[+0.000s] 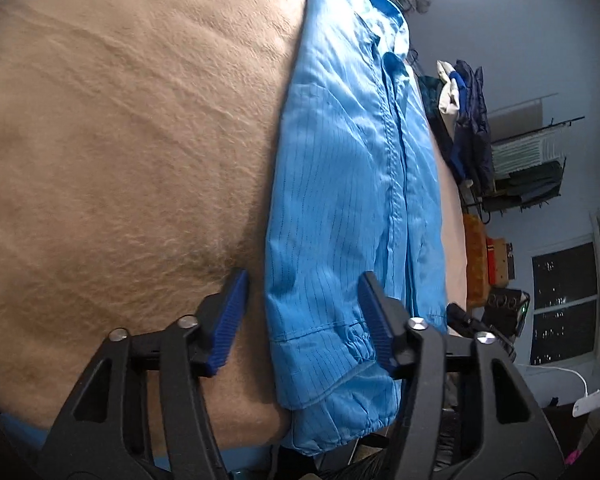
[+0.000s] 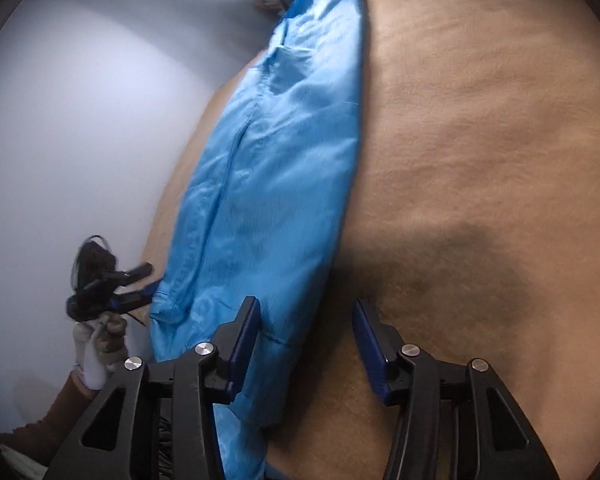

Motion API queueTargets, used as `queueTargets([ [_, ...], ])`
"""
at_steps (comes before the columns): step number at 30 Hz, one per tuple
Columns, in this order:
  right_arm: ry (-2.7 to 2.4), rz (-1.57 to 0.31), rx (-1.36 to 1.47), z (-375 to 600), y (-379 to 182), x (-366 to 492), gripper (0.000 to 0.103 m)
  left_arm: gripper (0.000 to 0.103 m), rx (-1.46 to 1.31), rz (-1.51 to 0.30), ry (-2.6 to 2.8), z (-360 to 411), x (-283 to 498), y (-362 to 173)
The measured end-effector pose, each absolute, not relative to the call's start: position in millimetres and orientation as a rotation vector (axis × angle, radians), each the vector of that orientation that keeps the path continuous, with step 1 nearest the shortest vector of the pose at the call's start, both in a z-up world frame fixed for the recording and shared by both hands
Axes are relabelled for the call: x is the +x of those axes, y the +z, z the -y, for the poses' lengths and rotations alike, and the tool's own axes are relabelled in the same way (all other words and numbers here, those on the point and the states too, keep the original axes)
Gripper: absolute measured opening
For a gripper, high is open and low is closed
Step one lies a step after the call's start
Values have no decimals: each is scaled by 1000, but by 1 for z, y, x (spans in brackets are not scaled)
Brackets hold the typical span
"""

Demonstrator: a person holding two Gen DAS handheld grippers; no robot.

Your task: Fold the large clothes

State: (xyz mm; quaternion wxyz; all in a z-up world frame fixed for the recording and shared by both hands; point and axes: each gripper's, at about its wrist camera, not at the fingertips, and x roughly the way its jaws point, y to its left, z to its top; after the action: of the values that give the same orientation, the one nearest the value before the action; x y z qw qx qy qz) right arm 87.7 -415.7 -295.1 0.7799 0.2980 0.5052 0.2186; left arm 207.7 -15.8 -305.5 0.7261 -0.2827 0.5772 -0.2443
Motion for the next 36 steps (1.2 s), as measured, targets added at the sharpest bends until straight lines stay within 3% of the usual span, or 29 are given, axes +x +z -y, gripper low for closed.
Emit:
queueTargets([
  [1, 489, -1088, 664, 416, -296, 89, 48, 52, -628, -1278, -549, 18, 209, -306],
  [3, 530, -1104, 706, 410, -303, 94, 39, 38, -647, -1307, -584, 23, 211, -311],
  [7, 580, -1107, 691, 392, -306, 100, 37, 18, -623, -1335, -614, 34, 209, -317],
  [8, 597, -1111, 687, 386, -306, 101, 32, 11, -622, -1340, -617, 35, 210, -318],
  [11, 607, -1120, 663, 376, -306, 105, 19, 4, -630, -1335, -624, 39, 209, -316],
  [14, 611, -1101, 652, 372, -301, 108, 9, 3, -632, -1307, -656, 44, 209, -306],
  [18, 630, -1062, 673, 379, -294, 106, 4, 2, -664, -1262, -700, 45, 211, -290],
  [36, 570, -846, 690, 398, -226, 176, 2, 2, -712, -1076, -738, 59, 297, -219],
])
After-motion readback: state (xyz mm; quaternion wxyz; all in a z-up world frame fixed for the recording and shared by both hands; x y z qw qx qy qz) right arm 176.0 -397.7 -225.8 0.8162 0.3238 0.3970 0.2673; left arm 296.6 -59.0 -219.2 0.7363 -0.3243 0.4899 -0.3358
